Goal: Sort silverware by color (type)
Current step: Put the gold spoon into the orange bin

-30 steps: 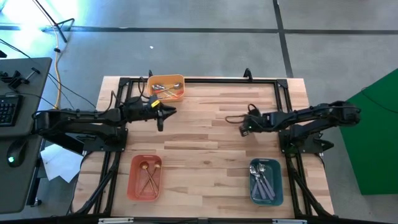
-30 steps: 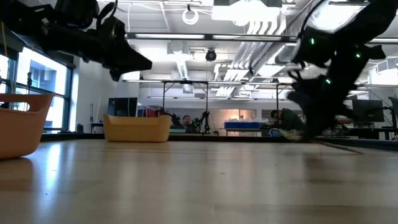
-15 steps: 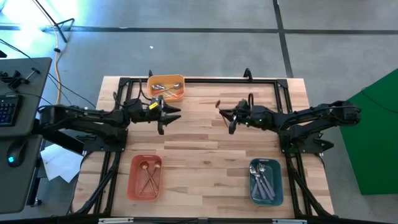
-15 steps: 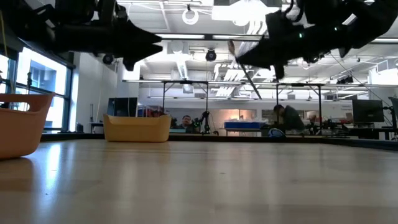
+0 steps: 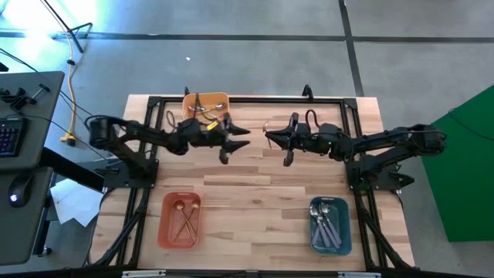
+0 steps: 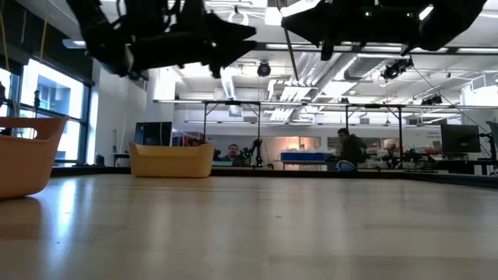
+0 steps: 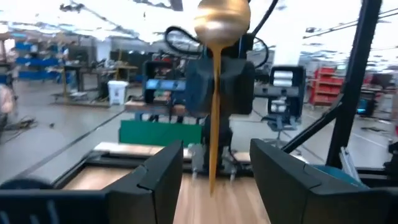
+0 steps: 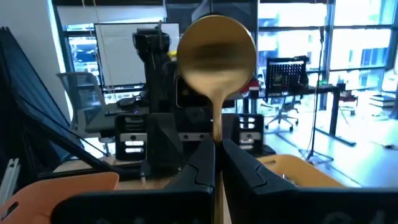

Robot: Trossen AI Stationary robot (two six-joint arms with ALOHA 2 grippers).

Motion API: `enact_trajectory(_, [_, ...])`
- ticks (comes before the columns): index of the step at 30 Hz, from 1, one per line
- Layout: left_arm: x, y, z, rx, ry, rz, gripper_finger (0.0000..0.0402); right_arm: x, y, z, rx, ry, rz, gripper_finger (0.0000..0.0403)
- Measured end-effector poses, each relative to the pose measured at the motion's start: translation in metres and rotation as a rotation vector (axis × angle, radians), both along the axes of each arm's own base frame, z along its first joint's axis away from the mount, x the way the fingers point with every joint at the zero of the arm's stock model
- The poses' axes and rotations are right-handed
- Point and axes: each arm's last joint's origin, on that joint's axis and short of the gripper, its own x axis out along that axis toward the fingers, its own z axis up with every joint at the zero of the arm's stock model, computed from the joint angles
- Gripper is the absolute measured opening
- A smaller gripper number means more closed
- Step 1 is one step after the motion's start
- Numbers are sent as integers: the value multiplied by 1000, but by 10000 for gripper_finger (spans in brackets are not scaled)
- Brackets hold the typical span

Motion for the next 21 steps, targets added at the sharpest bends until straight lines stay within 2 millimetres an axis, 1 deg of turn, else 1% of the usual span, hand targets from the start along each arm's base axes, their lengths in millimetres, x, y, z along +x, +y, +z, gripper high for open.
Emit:
enact_trajectory(3, [19,5,6,10,-11,-25,179,5,0,2,-12,-9,26,1])
enact_trajectory(6, [34,9,8,8,-1,-66,179,9,0,5,-19,-19,33,1])
enact_trajectory(9, [44,12,9,5,11,-72,177,11,0,7,-31,-36,31,1])
enact_trajectory(12, [49,13,10,8,6,-75,178,10,0,10,-42,-59,30,1])
enact_trajectory(16, [52,12,20,37,-30,-84,178,10,0,10,-50,-67,44,1])
enact_trajectory(18, [55,11,25,34,-34,-122,176,10,0,10,-54,-67,43,1])
enact_trajectory(21, [62,11,31,38,-6,-138,169,9,0,12,-57,-88,43,0])
